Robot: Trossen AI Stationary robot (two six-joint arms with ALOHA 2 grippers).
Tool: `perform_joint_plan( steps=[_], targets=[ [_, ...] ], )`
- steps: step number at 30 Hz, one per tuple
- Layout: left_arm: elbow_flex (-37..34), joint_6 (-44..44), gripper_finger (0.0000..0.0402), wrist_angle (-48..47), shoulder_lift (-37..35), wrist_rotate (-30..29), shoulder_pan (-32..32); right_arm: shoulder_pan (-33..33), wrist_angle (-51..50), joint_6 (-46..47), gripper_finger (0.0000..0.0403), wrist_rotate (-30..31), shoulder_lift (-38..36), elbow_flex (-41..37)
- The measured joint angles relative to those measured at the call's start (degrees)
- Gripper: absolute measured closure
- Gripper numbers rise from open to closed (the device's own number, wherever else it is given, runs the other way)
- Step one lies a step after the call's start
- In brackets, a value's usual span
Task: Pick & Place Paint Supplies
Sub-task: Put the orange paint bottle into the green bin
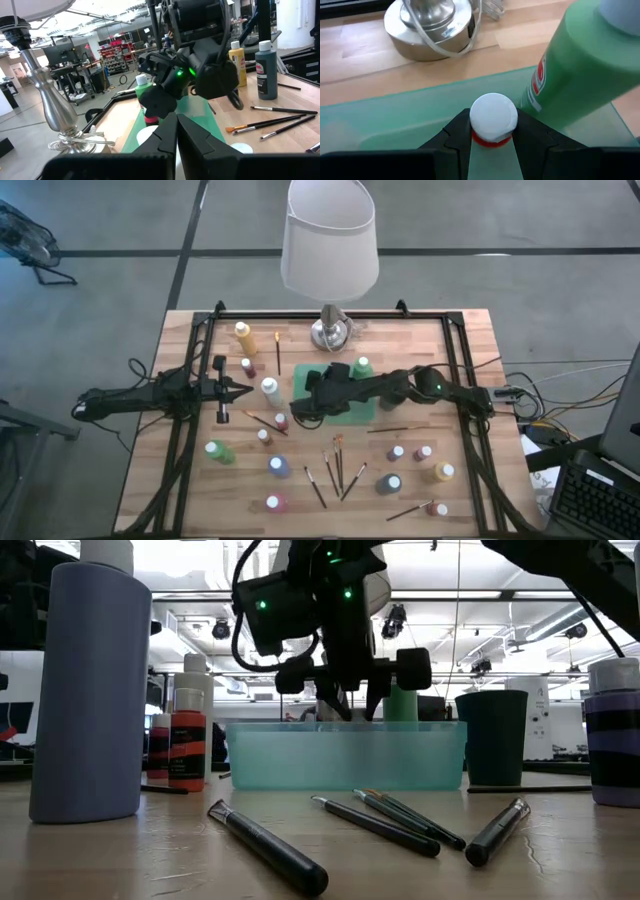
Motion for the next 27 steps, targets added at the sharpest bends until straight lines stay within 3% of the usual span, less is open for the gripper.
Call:
perform_joint_plan(
  steps=[27],
  targets=[
    [0.0,0.0,0.0385,0.0,0.0,0.0,0.0,-2.3,-0.3,-1.1,0.0287,-1.3,-0.2,-1.6]
  ],
)
